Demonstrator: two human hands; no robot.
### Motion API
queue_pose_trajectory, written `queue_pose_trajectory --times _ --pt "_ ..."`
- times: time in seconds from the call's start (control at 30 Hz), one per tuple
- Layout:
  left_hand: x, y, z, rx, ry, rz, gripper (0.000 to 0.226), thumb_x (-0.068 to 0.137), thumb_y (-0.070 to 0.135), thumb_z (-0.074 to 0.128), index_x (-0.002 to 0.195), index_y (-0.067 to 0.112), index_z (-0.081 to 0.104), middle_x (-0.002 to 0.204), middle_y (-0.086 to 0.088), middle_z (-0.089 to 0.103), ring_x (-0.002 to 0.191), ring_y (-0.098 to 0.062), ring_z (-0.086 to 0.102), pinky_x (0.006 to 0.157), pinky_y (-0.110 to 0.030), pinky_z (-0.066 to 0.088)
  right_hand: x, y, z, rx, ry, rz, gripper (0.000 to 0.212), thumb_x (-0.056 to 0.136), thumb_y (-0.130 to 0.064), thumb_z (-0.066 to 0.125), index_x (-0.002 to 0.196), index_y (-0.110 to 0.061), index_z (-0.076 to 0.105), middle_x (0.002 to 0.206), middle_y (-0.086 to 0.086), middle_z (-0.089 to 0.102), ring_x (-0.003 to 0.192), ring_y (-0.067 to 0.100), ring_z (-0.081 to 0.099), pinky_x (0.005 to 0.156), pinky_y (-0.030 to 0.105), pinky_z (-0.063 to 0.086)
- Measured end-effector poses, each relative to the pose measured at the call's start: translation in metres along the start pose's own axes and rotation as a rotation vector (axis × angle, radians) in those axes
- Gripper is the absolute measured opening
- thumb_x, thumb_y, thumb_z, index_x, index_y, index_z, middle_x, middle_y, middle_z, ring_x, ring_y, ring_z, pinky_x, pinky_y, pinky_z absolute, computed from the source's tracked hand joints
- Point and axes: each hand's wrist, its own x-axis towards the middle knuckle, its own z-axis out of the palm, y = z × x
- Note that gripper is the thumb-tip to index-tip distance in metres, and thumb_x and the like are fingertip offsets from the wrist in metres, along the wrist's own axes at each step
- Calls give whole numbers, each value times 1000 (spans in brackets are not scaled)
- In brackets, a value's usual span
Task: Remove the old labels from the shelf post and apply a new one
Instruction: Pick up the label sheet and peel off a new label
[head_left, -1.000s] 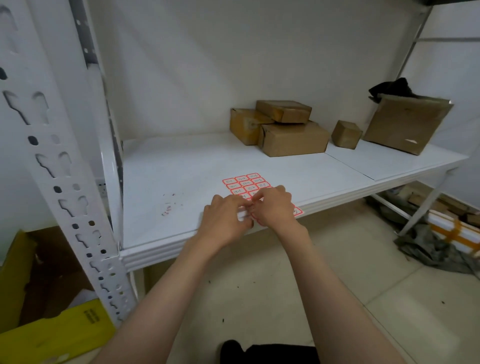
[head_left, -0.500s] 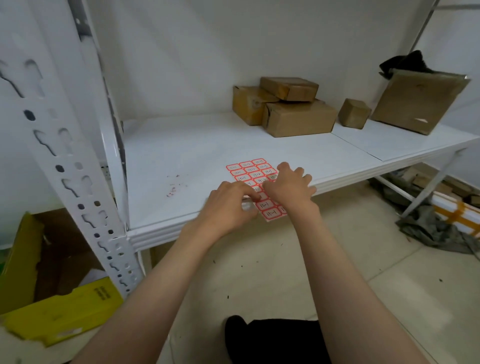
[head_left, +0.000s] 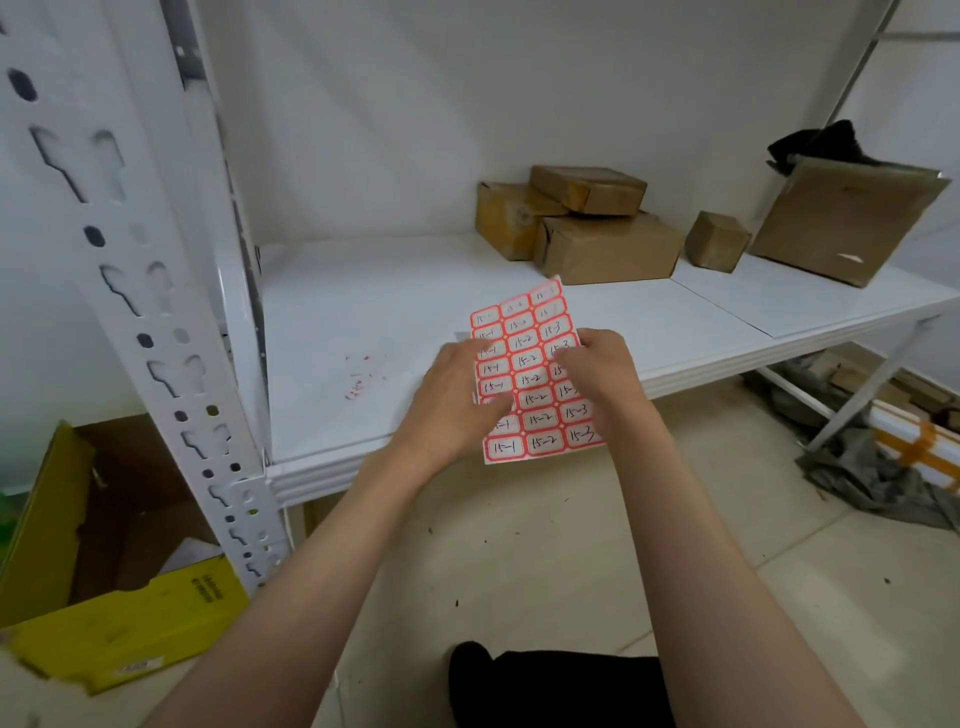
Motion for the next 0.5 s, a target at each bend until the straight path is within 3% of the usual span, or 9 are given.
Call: queue_pose_trajectory --times 0.07,0.13,0.2,0.3,0.4,0.5 --pt "2 7 -7 -140 141 -92 70 98 35 63 156 26 24 163 0 29 144 -23 40 112 -44 41 -6 -8 -8 74 -55 -11 14 106 -24 47 104 -21 61 96 -5 68 74 13 64 60 27 46" --pt "5 12 -17 -320 235 -184 72 100 38 57 158 27 16 165 0 28 146 -25 39 112 -47 40 -11 -14 -14 80 -112 -15 18 107 -26 45 101 -22 62 92 -6 68 77 14 65 70 33 48" --pt "7 14 -27 -450 302 -238 63 103 34 54 156 27 21 159 0 38 139 -24 48 108 -45 45 -16 -19 -16 36 -164 -3 21 106 -26 45 96 -22 63 91 -5 67 79 17 64 77 39 47" --pt "9 12 -35 -486 398 -230 38 102 27 57 139 27 49 141 -1 56 123 -21 61 103 -44 52 -19 -22 -14 -11 -201 10 22 105 -28 46 91 -23 62 91 -4 68 79 18 64 77 39 46" --pt "9 13 -39 -412 417 -132 12 99 20 63 110 23 67 116 5 68 106 -14 66 93 -36 58 -19 -22 -10 -72 -152 -74 18 103 -30 51 115 -21 61 116 0 67 99 21 65 82 38 47" --pt "4 18 -39 -253 384 -1 13 95 16 68 106 18 74 107 3 74 96 -12 68 85 -24 57 -23 -27 -9 -91 -36 -365 43 100 -24 59 141 -30 47 148 -2 48 128 20 49 100 40 46"
